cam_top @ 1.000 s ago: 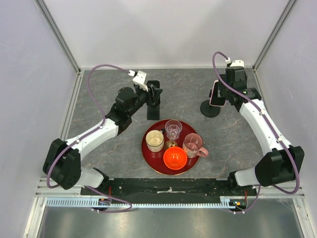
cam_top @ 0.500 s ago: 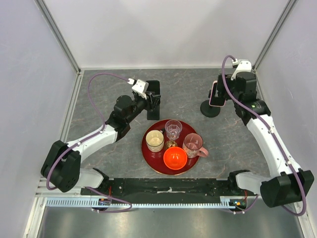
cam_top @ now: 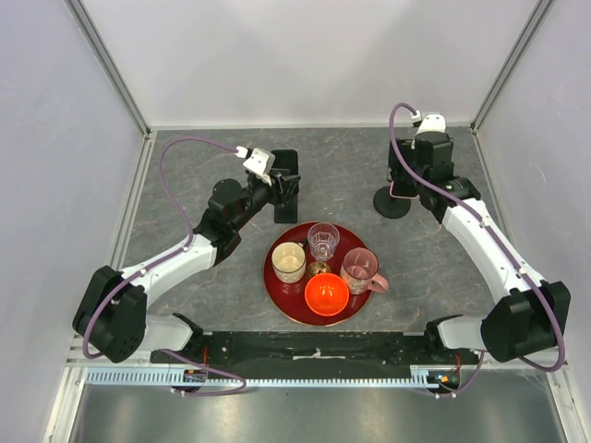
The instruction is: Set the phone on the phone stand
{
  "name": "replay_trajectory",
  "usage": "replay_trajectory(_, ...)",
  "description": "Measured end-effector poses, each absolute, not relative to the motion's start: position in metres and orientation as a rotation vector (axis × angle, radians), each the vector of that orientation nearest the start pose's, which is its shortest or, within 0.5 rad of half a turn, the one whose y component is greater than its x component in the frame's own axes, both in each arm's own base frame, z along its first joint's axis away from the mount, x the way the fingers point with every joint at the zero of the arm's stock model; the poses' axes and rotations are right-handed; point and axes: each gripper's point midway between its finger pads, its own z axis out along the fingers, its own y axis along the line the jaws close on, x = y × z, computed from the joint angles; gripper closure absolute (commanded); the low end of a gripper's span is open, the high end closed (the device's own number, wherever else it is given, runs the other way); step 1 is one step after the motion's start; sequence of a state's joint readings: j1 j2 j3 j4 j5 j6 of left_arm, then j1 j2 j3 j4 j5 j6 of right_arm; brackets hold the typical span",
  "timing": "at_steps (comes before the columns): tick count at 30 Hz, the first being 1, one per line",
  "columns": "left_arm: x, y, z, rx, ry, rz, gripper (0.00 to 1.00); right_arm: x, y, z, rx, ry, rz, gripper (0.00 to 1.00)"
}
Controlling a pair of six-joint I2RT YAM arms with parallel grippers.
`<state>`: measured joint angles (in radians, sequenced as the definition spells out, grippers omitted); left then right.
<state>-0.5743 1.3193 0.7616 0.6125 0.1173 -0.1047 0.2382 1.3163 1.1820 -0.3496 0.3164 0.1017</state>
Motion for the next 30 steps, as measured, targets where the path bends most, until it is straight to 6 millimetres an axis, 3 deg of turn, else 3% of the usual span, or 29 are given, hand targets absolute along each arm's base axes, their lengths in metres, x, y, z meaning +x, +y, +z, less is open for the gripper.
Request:
replay_trajectory(10, 0.357, -0.263, 0.265, 0.463, 1.473, -0.64, 0.56, 0.411, 0.046, 0.236, 0.149, 2.015, -0.186, 0.06)
replay_trajectory(12, 0.357, -0.262, 0.267, 0.458, 1.469, -0.638, 0.56, 0.413, 0.045, 0.234, 0.174, 2.01, -0.207, 0.21)
replay_trajectory(14, 0.357, -0.261, 0.27, 0.45, 1.463, -0.632, 0.56, 0.414, 0.047, 0.232, 0.199, 2.001, -0.227, 0.47)
replay_trajectory(16, 0.357, -0.259, 0.273, 0.443, 1.457, -0.629, 0.56, 0.414, 0.049, 0.233, 0.22, 1.987, -0.251, 0.56)
replay_trajectory(19, 0.356, -0.258, 0.276, 0.437, 1.449, -0.626, 0.56, 0.414, 0.058, 0.233, 0.226, 1.971, -0.27, 0.84)
replay_trajectory(22, 0.356, -0.257, 0.276, 0.435, 1.451, -0.623, 0.57, 0.415, 0.073, 0.234, 0.206, 1.953, -0.27, 1.0)
replay_trajectory(30, 0.362, -0.238, 0.272, 0.358, 1.477, -0.55, 0.58, 0.435, 0.149, 0.235, 0.107, 1.929, -0.15, 1.0)
